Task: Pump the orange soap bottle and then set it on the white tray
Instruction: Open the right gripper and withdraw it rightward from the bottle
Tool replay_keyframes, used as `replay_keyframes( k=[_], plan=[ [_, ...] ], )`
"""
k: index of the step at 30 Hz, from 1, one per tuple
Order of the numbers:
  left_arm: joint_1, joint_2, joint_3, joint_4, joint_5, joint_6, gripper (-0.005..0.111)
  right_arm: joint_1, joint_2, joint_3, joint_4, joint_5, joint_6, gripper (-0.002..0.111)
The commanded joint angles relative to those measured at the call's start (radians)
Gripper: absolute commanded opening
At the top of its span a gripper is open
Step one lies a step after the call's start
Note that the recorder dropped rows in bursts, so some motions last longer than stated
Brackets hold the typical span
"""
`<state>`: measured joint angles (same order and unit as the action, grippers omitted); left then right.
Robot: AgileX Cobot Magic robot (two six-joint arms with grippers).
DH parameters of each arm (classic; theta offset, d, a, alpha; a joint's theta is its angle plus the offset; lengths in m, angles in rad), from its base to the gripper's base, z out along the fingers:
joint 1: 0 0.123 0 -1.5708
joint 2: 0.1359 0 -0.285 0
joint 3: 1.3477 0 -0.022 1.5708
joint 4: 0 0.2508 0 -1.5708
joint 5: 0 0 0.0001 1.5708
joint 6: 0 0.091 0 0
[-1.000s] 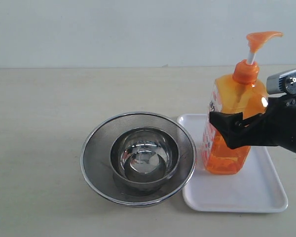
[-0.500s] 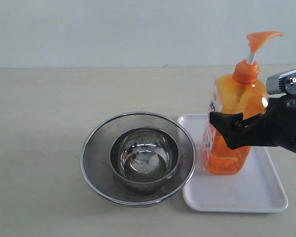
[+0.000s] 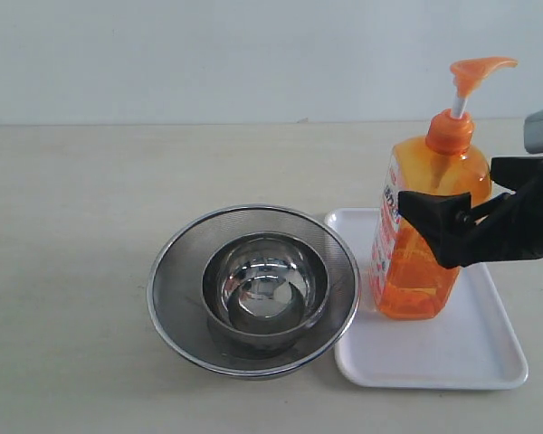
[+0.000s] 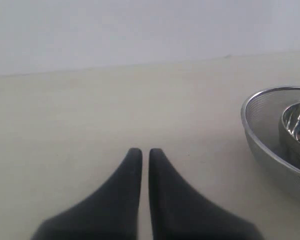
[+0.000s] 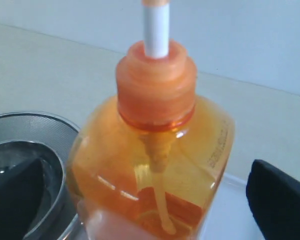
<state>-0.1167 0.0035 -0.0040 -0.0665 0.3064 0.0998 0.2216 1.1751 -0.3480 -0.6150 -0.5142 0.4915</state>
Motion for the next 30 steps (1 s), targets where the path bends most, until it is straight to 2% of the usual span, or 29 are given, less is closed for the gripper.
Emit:
replay_keyframes(
  k=[1,7,14,16,17,19,22,24,25,30],
  plan=[
    [0.005,-0.004,0.004,0.001,0.0,-0.003,0.005,-0.002,-0.093,-0.001,-0.131,0.041,0.136,0.104],
    [0.005,-0.004,0.004,0.001,0.0,-0.003,0.005,-0.002,-0.248,-0.001,-0.347,0.155,0.363,0.104],
    [0.005,-0.004,0.004,0.001,0.0,-0.003,0.005,-0.002,-0.428,-0.001,-0.808,0.181,0.868,0.104],
    [0.005,-0.004,0.004,0.001,0.0,-0.003,0.005,-0.002,-0.475,-0.001,-0.934,0.164,1.016,0.101],
    [0.005,-0.004,0.004,0.001,0.0,-0.003,0.005,-0.002,-0.493,-0.001,-0.986,0.148,1.072,0.097],
    [0.005,-0.004,0.004,0.001,0.0,-0.003,0.005,-0.002,-0.535,-0.001,-1.099,0.098,1.186,0.08],
    [0.005,-0.004,0.004,0.001,0.0,-0.003,0.005,-0.002,-0.581,-0.001,-1.129,-0.014,1.265,0.043],
    [0.005,-0.004,0.004,0.001,0.0,-0.003,0.005,-0.002,-0.599,-0.001,-1.129,-0.107,1.265,0.011],
    [0.005,-0.004,0.004,0.001,0.0,-0.003,0.005,-0.002,-0.603,-0.001,-1.129,-0.143,1.269,-0.001],
    [0.005,-0.004,0.004,0.001,0.0,-0.003,0.005,-0.002,-0.605,-0.001,-1.129,-0.203,1.443,0.001]
  ],
)
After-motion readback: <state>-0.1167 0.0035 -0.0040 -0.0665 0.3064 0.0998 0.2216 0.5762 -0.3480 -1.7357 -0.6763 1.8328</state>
